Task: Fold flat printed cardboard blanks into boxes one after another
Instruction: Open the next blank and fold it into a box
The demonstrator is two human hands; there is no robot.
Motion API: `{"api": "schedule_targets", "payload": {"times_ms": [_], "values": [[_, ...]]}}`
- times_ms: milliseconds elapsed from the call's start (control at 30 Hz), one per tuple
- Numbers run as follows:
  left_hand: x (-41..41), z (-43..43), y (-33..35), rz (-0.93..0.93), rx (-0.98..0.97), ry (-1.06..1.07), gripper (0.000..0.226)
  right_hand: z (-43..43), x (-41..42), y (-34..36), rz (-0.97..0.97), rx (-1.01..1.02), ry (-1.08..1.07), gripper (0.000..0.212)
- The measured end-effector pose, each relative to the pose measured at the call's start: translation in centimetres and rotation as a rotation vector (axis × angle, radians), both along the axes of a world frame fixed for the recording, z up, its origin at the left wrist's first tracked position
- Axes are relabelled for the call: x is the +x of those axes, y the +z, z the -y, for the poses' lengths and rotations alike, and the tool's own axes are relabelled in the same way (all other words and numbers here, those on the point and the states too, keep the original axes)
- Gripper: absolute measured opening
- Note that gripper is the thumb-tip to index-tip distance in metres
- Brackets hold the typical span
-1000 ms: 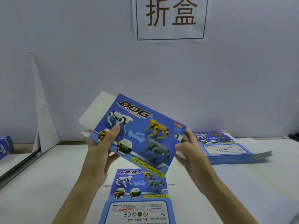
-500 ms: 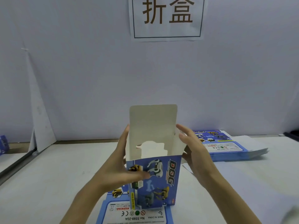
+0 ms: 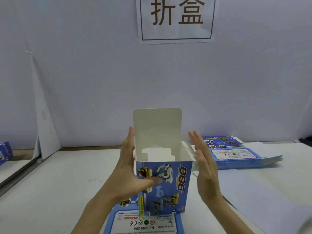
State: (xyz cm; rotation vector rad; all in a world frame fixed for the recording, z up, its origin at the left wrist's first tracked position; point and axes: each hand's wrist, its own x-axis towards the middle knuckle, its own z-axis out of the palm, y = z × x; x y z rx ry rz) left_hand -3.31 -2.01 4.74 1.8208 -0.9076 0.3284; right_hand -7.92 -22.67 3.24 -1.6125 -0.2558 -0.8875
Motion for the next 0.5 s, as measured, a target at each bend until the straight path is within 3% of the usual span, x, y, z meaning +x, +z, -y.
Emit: {"api": "schedule_targets", "payload": {"times_ms": [67,200,400,500], "values": [[0.1,-0.2,0.0,0.210,0.041,0.077,0.105,0.7,-0.1,-0.1,0.082,-0.165,-0.040,0.039],[0.7,-1.1,-0.3,0.271,-0.009,0.149,0.063,1.4,0.3,-0.5,0.078,-0.268,-0.092,0.039],[1.6,-0.8,-2.4,0.182,-0.209,0.116,0.041,1.6,0.6,-1.2,0.103,-0.265,-0.105,0.047],[1.7,-0.6,-4.5,0.135,-0.319,0.143,0.040,1.6,0.6,-1.2,0.103,-0.251,-0.112,0.048]]}}
